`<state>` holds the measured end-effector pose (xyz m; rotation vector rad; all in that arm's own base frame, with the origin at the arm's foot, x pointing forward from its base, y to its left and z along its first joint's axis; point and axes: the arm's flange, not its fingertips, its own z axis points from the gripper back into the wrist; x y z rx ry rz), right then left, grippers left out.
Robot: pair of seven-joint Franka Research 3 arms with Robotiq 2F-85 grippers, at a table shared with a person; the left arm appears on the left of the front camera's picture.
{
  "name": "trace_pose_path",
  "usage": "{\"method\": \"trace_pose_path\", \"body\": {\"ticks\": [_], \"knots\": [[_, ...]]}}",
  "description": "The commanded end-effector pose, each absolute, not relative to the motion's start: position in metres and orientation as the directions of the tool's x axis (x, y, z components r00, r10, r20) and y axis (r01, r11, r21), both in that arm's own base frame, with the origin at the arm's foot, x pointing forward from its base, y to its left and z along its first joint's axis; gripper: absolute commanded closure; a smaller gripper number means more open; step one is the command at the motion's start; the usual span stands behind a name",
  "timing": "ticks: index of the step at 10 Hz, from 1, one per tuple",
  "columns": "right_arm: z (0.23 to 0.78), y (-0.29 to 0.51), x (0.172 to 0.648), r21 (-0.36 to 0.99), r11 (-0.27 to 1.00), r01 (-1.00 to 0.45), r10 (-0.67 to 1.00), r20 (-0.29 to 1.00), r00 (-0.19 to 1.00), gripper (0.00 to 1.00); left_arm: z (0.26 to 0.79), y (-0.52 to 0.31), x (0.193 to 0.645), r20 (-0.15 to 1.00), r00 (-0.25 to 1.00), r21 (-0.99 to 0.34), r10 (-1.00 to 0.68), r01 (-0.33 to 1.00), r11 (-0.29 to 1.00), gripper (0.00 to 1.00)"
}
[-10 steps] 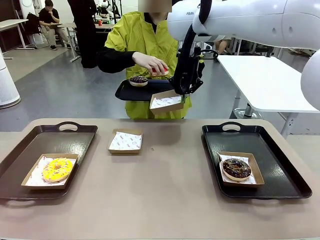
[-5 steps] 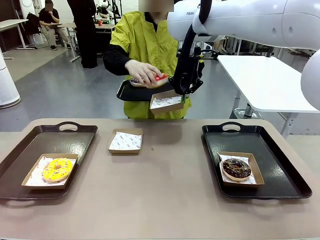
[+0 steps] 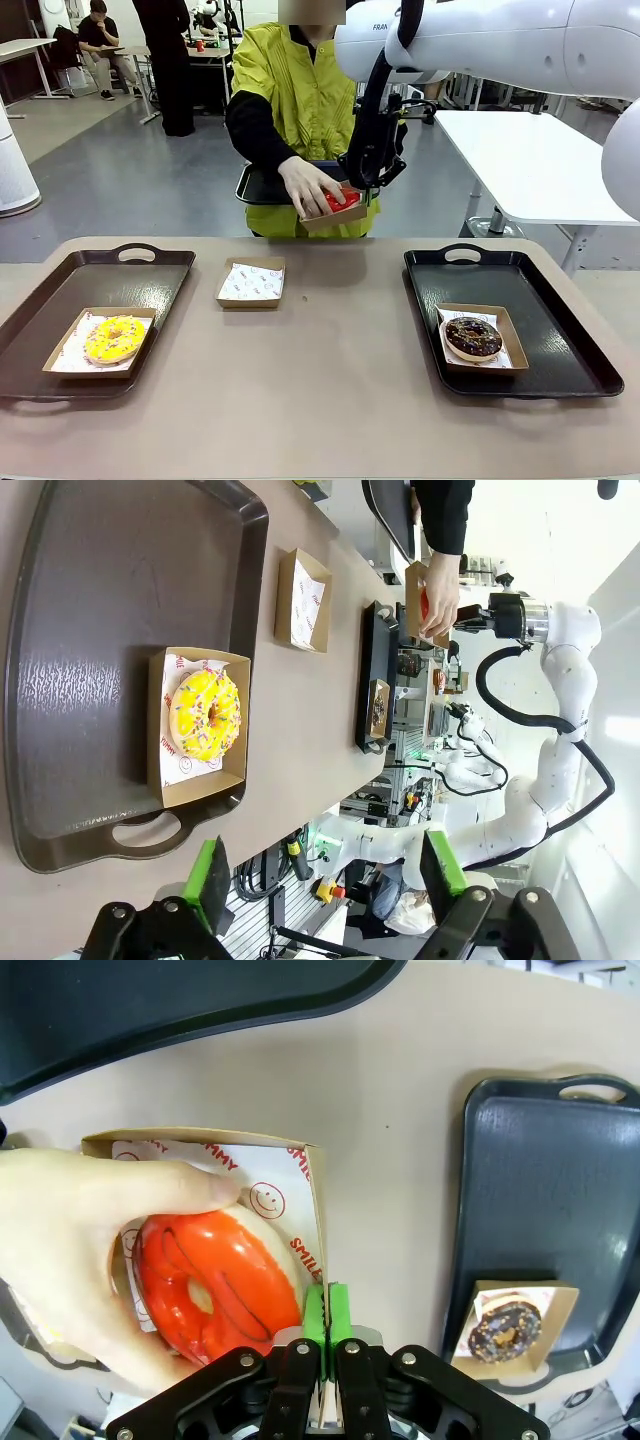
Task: Individually package the donuts and arrange them on the tray.
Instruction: Place the picked Paper togo box on the Handle tray while simultaneously picking up another Paper togo box from the table with the other hand.
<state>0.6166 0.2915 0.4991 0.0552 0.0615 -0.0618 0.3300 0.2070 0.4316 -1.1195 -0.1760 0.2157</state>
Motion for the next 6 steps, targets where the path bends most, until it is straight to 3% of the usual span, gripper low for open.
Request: {"method": "trace_pose_path", "body": {"ticks": [1,6], "knots": [[0.5011,0.2903,0.6124,0.052,0.997,0.064,-0.06,-0.062,0.996,1.0,0.432,0.2074,0.3282,0.029,0.965,-0.91,0.261,-0.083,0.407,0.0],[0.5011,0.2903,0.6124,0.052,0.997,0.064,-0.06,-0.062,0.996,1.0,0.432,0.2074,0.3282,0.029,0.965,-0.91,0.261,-0.083,0.407,0.0]]}}
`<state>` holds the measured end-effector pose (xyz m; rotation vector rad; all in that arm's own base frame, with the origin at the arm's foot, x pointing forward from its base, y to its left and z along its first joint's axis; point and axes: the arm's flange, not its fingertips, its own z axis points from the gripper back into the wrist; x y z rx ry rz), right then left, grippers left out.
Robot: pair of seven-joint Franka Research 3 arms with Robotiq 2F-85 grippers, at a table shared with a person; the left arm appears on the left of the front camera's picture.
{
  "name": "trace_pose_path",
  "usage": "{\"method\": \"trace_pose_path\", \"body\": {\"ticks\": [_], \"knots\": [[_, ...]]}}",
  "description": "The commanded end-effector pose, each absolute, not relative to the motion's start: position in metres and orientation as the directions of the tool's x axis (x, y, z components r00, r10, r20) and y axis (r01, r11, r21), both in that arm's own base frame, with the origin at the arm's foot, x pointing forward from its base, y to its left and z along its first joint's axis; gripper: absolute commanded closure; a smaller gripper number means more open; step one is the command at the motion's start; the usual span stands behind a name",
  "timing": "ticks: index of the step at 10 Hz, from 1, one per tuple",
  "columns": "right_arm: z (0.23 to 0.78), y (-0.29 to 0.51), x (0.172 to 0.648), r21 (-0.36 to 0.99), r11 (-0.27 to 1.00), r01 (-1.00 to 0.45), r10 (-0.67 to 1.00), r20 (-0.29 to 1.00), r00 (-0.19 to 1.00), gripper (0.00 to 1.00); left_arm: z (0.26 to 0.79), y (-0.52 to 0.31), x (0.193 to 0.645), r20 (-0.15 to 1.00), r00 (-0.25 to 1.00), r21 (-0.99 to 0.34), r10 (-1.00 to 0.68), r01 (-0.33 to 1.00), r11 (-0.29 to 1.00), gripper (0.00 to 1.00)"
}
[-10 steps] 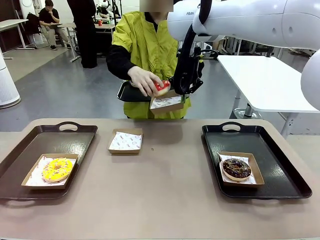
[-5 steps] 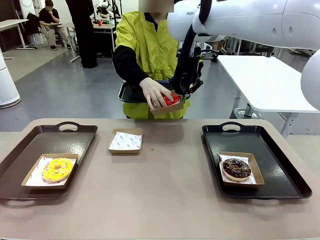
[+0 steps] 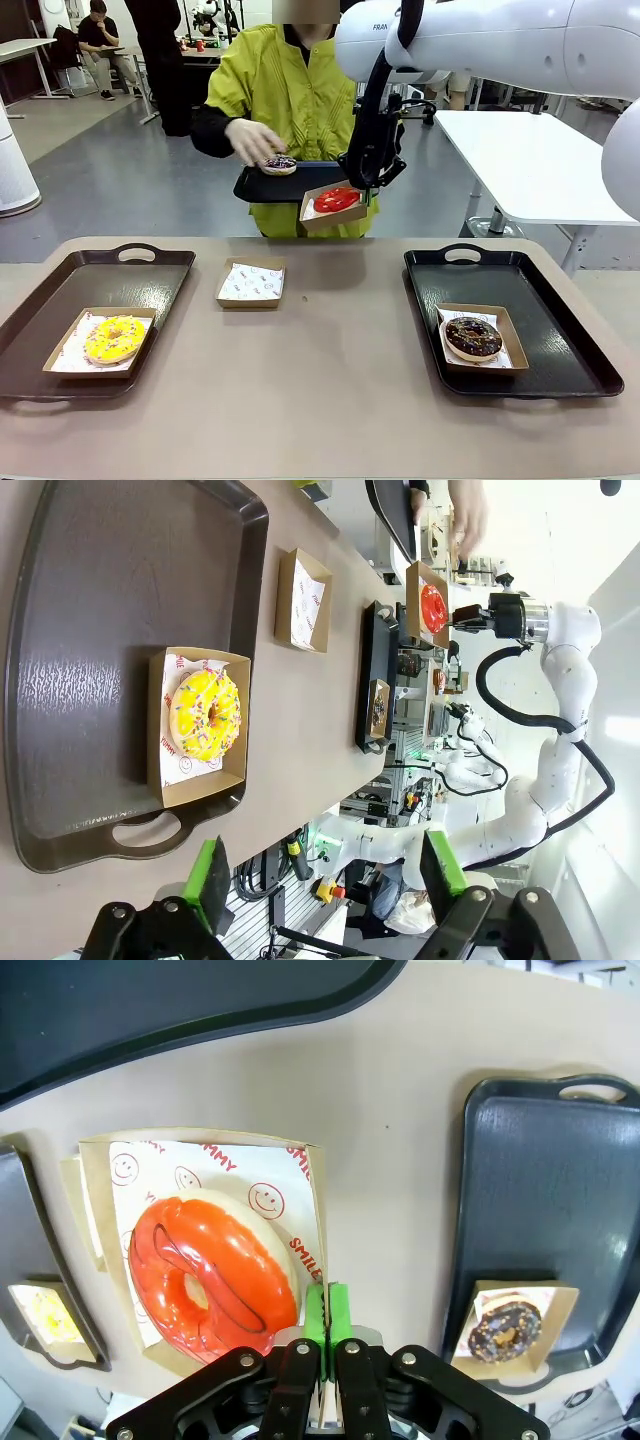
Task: Individually package the donuts and arrange them on the tray.
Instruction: Place the picked Paper togo box on the Handle tray while simultaneously picking up another Paper togo box from the table with the other hand.
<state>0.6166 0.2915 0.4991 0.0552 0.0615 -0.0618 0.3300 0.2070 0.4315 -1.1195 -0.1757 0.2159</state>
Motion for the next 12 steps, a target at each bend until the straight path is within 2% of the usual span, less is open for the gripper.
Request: {"method": "trace_pose_path", "body": {"ticks": [1,3,5,9,12], "knots": [[0.501,0.29,0.612,0.052,0.997,0.064,-0.06,-0.062,0.996,1.0,0.432,0.207,0.328,0.029,0.965,-0.91,0.261,-0.083,0.407,0.0],[0.5,0.271,0.615,0.048,0.998,0.031,-0.028,-0.069,0.997,0.98,0.437,0.199,0.343,0.009,0.973,-0.895,0.231,-0.096,0.436,0.0],[0.507,0.208,0.604,0.038,0.999,-0.039,0.043,-0.103,0.994,0.98,0.479,0.166,0.367,0.028,0.986,-0.838,0.163,-0.066,0.542,0.0],[0.5,0.096,0.598,0.104,0.994,0.017,-0.01,-0.068,0.998,0.98,0.562,0.083,0.411,0.079,0.994,-0.681,0.075,-0.002,0.733,0.0],[0.473,0.046,0.598,0.149,0.989,0.019,-0.019,-0.004,1.0,0.98,0.581,-0.001,0.452,0.102,0.994,-0.518,0.034,0.024,0.855,0.0]]}}
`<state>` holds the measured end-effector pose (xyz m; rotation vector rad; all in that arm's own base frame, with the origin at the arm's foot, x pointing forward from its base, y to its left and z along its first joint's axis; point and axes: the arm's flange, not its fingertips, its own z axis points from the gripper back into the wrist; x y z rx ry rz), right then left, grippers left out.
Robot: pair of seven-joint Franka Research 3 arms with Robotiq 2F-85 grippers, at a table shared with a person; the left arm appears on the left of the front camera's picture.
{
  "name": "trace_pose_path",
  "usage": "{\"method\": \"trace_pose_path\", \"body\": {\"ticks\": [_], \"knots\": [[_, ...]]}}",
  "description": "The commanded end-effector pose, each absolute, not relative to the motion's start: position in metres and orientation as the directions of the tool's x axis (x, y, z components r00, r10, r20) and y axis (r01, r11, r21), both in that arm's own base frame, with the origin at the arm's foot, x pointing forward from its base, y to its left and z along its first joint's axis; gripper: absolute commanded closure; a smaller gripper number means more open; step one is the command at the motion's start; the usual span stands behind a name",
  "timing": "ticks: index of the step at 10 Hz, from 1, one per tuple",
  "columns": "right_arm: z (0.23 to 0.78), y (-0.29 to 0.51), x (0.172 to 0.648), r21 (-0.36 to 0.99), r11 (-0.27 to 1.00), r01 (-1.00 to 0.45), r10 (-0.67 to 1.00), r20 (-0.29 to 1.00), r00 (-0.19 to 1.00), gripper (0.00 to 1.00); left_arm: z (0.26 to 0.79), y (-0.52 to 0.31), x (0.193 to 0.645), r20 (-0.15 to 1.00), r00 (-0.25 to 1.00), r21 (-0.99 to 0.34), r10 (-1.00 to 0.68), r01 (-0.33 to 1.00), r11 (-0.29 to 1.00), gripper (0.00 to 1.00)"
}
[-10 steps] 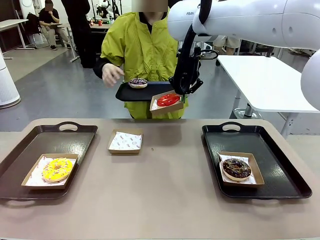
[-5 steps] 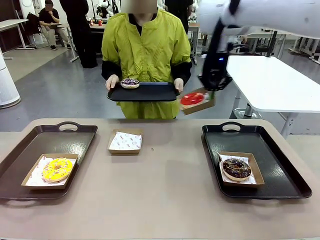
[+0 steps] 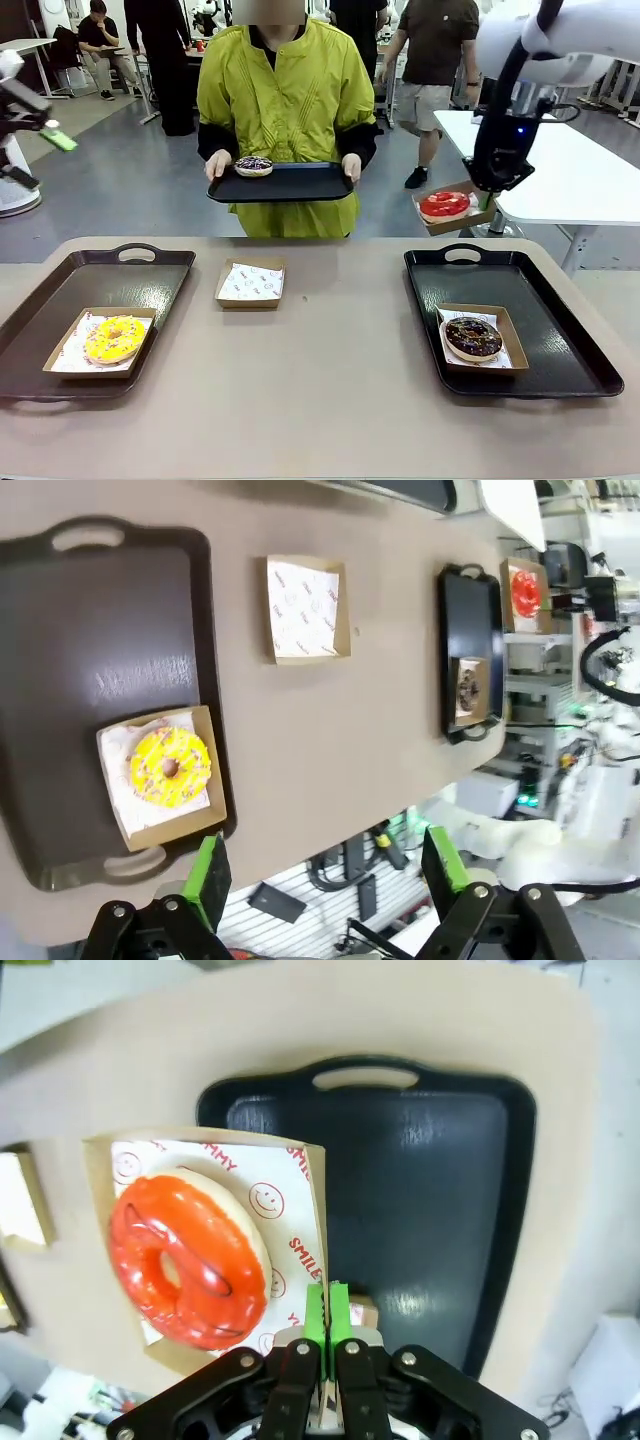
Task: Individually package the donuts and arrange them on the tray.
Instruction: Place the picked Paper togo box on the Handle tray while simultaneously picking up another Paper togo box from the table with the other hand.
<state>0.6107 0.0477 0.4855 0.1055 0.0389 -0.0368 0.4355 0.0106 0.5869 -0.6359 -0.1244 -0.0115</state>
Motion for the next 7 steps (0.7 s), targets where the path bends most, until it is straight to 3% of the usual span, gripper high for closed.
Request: {"method": "trace_pose_path", "body": {"ticks": [1,7], "knots": [[0.462,0.037,0.597,0.149,0.989,0.024,-0.024,0.001,1.0,0.98,0.577,-0.028,0.468,0.121,0.992,-0.434,0.042,0.015,0.901,0.0],[0.424,0.027,0.591,0.019,0.993,0.12,-0.118,-0.056,0.991,0.98,0.502,-0.15,0.517,0.191,0.981,-0.086,-0.028,0.045,0.995,0.0]]}}
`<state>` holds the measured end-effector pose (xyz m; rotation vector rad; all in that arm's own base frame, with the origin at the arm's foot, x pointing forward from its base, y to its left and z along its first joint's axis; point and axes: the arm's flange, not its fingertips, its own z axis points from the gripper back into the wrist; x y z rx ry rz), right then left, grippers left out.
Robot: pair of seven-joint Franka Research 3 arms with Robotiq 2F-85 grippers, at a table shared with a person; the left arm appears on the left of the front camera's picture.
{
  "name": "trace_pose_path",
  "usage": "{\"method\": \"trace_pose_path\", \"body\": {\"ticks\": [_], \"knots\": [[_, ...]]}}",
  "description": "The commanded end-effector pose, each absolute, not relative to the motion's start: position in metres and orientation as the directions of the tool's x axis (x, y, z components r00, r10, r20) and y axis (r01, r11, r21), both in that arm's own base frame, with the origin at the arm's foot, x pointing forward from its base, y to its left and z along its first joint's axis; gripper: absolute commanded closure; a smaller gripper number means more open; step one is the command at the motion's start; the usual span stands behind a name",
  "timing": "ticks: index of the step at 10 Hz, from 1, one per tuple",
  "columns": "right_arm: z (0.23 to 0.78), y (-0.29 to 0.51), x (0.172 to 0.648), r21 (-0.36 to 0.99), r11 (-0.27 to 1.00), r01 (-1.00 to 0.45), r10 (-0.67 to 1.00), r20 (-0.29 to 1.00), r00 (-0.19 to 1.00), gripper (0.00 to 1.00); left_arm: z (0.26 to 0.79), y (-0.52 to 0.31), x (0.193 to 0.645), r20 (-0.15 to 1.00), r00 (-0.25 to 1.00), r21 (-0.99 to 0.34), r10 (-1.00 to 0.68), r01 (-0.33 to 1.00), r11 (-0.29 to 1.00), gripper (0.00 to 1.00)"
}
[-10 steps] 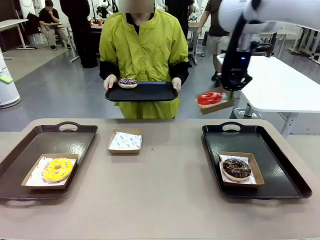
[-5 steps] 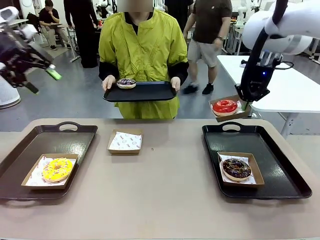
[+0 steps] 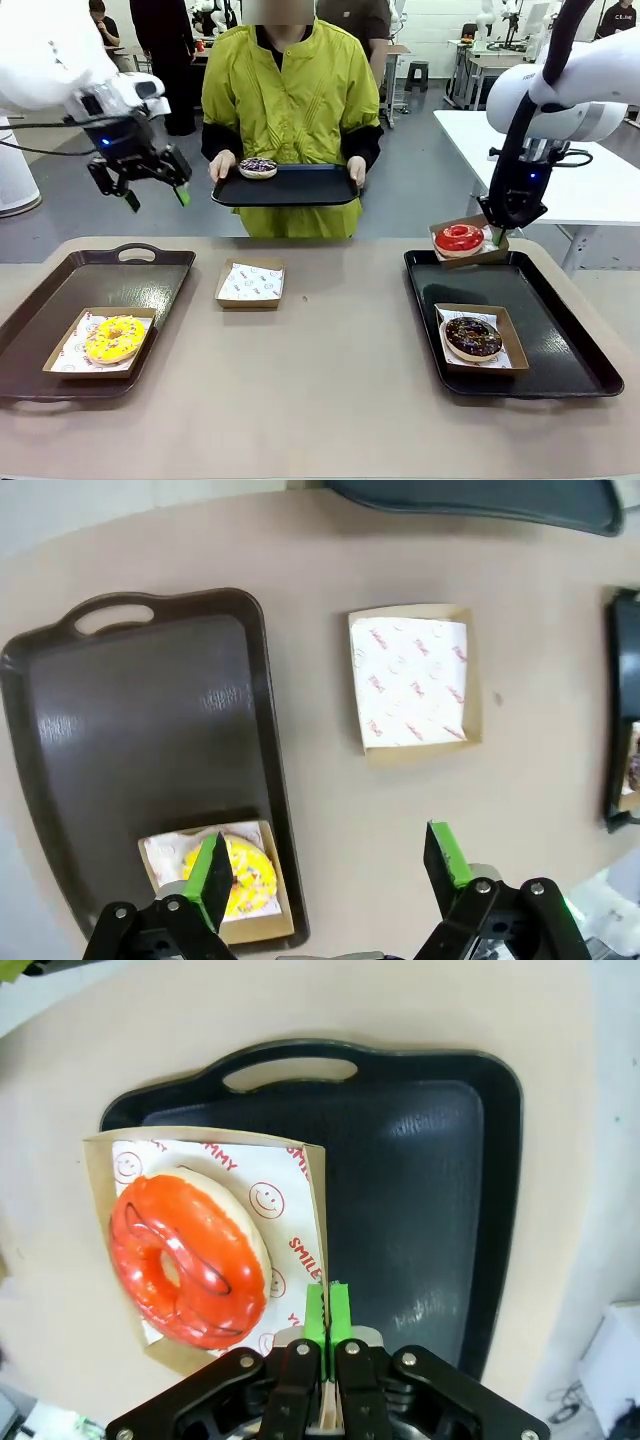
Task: Individually package the donuts and arrange them on the tray.
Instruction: Place the picked Paper togo box on the Handle tray while simultaneously picking up another Paper togo box from the table with the other hand.
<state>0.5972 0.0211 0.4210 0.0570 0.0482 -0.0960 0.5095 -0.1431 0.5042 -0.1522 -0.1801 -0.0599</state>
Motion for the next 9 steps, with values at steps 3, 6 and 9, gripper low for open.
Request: {"method": "trace_pose_path", "body": {"ticks": [3,6,9], "knots": [[0.421,0.021,0.597,0.055,0.994,0.097,-0.094,-0.051,0.994,0.98,0.461,-0.184,0.528,0.184,0.98,0.014,-0.073,0.072,0.997,0.0],[0.421,0.021,0.597,0.055,0.994,0.097,-0.094,-0.051,0.994,0.98,0.42,-0.21,0.542,0.146,0.984,0.002,-0.099,0.1,0.995,0.0],[0.421,0.021,0.597,0.055,0.994,0.097,-0.094,-0.051,0.994,0.98,0.387,-0.222,0.549,0.117,0.987,-0.046,-0.108,0.114,0.992,0.0]]}}
